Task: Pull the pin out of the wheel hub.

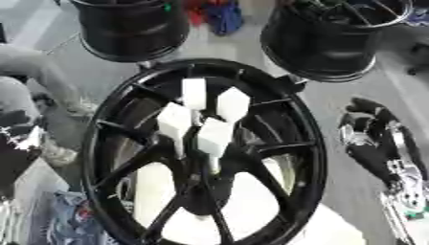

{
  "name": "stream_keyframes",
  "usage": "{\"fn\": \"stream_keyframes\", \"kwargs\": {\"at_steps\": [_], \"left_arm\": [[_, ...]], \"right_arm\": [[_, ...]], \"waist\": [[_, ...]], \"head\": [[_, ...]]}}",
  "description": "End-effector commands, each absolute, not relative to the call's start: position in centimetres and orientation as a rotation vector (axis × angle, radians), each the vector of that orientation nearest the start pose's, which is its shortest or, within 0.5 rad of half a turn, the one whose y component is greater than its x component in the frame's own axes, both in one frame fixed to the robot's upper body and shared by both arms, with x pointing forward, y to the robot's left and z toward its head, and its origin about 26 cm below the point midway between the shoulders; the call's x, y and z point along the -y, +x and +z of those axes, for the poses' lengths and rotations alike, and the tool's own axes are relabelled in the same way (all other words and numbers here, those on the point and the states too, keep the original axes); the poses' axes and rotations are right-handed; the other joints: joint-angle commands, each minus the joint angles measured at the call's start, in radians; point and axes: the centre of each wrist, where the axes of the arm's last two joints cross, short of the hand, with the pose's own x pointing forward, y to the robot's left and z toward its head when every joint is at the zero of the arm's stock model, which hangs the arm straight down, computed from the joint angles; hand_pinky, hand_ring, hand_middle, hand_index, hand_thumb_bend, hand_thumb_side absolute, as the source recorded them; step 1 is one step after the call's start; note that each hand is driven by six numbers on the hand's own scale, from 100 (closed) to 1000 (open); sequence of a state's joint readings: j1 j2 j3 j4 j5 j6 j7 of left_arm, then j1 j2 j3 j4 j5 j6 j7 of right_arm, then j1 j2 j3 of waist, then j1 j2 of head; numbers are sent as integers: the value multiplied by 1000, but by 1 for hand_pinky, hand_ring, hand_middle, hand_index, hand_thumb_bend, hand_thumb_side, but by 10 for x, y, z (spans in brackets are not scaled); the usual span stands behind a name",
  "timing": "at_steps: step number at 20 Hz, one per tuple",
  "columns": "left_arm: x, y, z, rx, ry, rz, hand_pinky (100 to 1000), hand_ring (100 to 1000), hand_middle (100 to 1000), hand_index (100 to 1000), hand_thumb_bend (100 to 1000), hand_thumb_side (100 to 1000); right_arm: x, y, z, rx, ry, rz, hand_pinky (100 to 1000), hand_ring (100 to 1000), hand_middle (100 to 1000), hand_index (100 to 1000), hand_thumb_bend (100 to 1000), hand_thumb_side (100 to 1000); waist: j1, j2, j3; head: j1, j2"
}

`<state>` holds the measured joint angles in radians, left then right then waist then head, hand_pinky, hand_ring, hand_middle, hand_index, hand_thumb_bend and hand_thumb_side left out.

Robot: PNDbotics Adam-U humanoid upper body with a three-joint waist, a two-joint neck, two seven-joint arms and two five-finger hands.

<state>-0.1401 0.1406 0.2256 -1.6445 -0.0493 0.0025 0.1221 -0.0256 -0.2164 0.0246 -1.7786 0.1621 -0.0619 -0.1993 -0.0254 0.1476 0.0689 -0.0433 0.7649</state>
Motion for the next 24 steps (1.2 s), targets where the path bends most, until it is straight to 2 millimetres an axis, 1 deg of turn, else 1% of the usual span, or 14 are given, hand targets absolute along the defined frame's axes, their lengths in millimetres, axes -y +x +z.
{"fn": "stream_keyframes", "kwargs": {"at_steps": [1, 5, 6, 9, 11, 14, 17, 19, 20, 21, 22, 24], "left_arm": [[-326, 307, 73, 1822, 407, 89, 562, 625, 619, 700, 415, 228], [-329, 307, 79, 1838, 419, 66, 562, 625, 619, 700, 419, 232], [-333, 307, 84, 1851, 434, 48, 562, 626, 620, 702, 426, 242], [-348, 306, 105, 1893, 488, -38, 564, 628, 622, 706, 440, 265], [-360, 306, 129, 1937, 545, -157, 570, 632, 627, 714, 456, 295], [-372, 305, 175, 1997, 624, -417, 593, 655, 651, 735, 473, 349], [-371, 305, 222, 2017, 682, -746, 637, 687, 692, 765, 464, 385], [-364, 307, 249, 2000, 703, -972, 658, 696, 705, 778, 453, 393], [-360, 308, 257, 1986, 705, -1056, 685, 705, 721, 794, 434, 398], [-352, 308, 268, 1959, 699, -1196, 695, 709, 728, 799, 427, 393], [-343, 309, 276, 1919, 684, -1334, 717, 715, 739, 810, 409, 378], [-327, 312, 284, 1829, 633, -1559, 740, 727, 753, 820, 377, 346]], "right_arm": [[279, 281, 67, 1904, -420, 170, 673, 602, 699, 809, 100, 255], [279, 281, 67, 1903, -421, 170, 673, 601, 698, 809, 100, 254], [279, 281, 67, 1902, -422, 170, 673, 601, 698, 809, 100, 255], [280, 281, 67, 1901, -427, 171, 673, 601, 698, 809, 100, 254], [282, 281, 67, 1900, -433, 173, 673, 601, 698, 809, 100, 254], [283, 280, 67, 1896, -440, 179, 673, 600, 698, 809, 100, 254], [284, 280, 65, 1889, -442, 188, 673, 600, 698, 809, 100, 254], [285, 279, 64, 1885, -443, 193, 674, 600, 698, 809, 100, 254], [285, 279, 64, 1884, -443, 195, 674, 600, 698, 809, 100, 254], [285, 279, 63, 1882, -442, 201, 674, 600, 698, 809, 100, 254], [286, 279, 63, 1881, -441, 207, 674, 600, 698, 809, 100, 254], [286, 279, 63, 1878, -442, 216, 674, 600, 698, 809, 100, 253]], "waist": [[3, -13, 1], [3, -14, 0], [4, -14, 0], [7, -15, -2], [12, -18, -3], [22, -22, -8], [32, -28, -16], [37, -32, -22], [39, -34, -24], [41, -36, -27], [44, -38, -30], [50, -41, -36]], "head": [[-3, 5], [-4, 5], [-7, 5], [-12, 5], [-13, 5], [-14, 5], [-14, 5], [-13, 5], [-13, 5], [-12, 5], [-10, 5], [-7, 5]]}}
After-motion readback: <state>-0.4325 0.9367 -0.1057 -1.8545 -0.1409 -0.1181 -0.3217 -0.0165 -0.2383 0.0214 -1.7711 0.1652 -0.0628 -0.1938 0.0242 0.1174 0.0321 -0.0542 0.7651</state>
